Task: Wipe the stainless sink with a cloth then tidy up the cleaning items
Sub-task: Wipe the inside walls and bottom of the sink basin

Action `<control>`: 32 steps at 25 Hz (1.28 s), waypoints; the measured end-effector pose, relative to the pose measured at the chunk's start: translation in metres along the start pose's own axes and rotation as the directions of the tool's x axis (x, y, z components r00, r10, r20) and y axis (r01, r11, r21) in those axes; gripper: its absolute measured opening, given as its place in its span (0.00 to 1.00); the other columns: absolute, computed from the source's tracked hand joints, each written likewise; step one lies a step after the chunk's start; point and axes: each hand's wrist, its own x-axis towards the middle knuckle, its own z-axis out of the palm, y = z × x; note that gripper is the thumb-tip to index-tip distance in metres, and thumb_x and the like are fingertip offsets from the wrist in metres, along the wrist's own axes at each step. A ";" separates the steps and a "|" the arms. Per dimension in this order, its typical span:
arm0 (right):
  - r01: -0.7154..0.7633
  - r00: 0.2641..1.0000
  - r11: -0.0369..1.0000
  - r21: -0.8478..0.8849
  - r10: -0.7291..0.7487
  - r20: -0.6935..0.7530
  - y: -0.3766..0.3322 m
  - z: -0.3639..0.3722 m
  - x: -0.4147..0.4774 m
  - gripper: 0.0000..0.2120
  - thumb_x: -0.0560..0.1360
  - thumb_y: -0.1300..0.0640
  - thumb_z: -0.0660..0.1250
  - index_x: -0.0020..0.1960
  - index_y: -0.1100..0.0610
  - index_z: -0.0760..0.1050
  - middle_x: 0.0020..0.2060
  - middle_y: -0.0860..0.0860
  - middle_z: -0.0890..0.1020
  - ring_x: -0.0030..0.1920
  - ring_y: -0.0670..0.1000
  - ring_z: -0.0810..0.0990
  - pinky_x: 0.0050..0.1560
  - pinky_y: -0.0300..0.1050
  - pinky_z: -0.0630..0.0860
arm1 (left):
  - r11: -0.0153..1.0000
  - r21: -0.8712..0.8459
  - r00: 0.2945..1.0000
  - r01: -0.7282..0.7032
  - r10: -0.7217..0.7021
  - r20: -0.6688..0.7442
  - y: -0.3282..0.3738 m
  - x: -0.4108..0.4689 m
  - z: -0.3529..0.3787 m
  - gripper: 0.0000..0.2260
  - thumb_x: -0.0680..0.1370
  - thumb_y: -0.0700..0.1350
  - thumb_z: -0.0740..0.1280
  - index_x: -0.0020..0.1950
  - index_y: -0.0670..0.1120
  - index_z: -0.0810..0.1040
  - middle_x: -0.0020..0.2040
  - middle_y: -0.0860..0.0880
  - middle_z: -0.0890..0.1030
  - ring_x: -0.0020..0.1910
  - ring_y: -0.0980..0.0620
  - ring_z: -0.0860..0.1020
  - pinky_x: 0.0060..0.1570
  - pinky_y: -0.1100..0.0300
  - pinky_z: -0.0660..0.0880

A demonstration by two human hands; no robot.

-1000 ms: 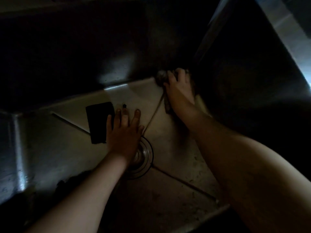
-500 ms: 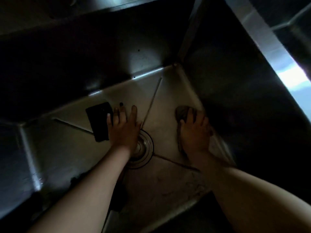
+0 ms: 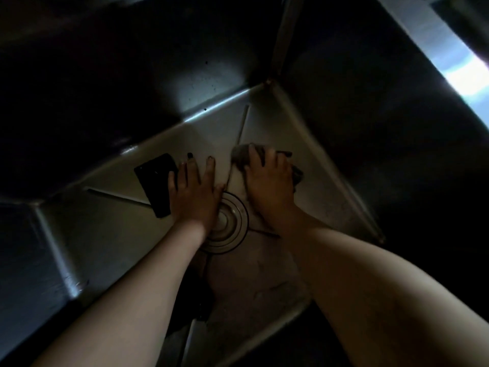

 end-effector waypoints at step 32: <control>-0.267 0.950 0.964 0.002 0.263 0.167 -0.025 -0.017 -0.074 0.22 0.71 0.51 0.69 0.62 0.58 0.74 0.56 0.63 0.77 0.51 0.63 0.77 0.50 0.52 0.74 | 1.000 -0.012 1.000 0.000 0.000 0.019 0.001 0.001 -0.001 0.27 0.78 0.57 0.54 0.75 0.54 0.51 0.75 0.40 0.55 0.74 0.42 0.52 0.71 0.48 0.43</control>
